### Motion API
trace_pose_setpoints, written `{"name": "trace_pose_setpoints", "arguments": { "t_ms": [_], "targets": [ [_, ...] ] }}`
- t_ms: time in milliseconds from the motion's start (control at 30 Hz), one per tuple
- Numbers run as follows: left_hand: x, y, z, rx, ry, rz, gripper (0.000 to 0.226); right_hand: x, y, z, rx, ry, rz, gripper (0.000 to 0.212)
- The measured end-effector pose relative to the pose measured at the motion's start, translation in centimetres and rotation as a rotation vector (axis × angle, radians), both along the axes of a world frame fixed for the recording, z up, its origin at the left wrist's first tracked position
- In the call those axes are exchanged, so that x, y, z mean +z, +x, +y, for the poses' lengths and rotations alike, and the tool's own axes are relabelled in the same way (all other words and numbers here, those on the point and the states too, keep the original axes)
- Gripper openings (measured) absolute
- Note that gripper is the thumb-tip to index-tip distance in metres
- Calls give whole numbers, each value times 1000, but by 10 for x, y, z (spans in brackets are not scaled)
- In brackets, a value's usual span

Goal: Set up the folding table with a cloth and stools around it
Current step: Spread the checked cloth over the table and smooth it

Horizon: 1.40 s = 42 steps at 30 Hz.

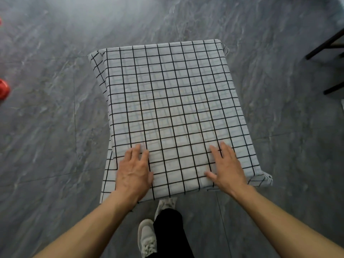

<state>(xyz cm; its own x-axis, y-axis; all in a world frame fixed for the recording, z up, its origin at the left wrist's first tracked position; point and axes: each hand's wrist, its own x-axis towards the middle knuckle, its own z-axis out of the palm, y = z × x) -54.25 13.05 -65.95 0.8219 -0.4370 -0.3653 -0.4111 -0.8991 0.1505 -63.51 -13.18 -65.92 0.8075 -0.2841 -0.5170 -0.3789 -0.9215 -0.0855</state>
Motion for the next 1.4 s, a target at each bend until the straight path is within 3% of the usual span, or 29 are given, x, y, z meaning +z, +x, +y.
{"name": "trace_pose_setpoints", "arguments": {
  "t_ms": [200, 367, 700, 900, 1100, 1233, 1400],
  "targets": [
    [-10, -62, -28, -231, -26, 92, 105, -9, -19, 48, 285, 25, 20, 122],
    [-39, -68, -19, -298, 62, 34, 89, -34, -26, 35, 406, -64, 47, 106],
    [-43, -75, -6, -385, 184, -47, 77, -47, -62, -56, 311, -109, -25, 94],
    [-48, -78, -12, -287, 152, -60, 91, -39, -66, -80, 291, -72, -118, 94],
    [-14, -69, -38, -182, 148, 92, 94, -13, -70, -99, 57, -136, -58, 95],
    [31, -63, -72, -81, 62, 150, 76, 19, -74, -93, -45, -43, 33, 93],
    [117, -49, -114, -41, -28, 84, 63, 90, -60, -76, -58, 64, -90, 77]
  ]
}}
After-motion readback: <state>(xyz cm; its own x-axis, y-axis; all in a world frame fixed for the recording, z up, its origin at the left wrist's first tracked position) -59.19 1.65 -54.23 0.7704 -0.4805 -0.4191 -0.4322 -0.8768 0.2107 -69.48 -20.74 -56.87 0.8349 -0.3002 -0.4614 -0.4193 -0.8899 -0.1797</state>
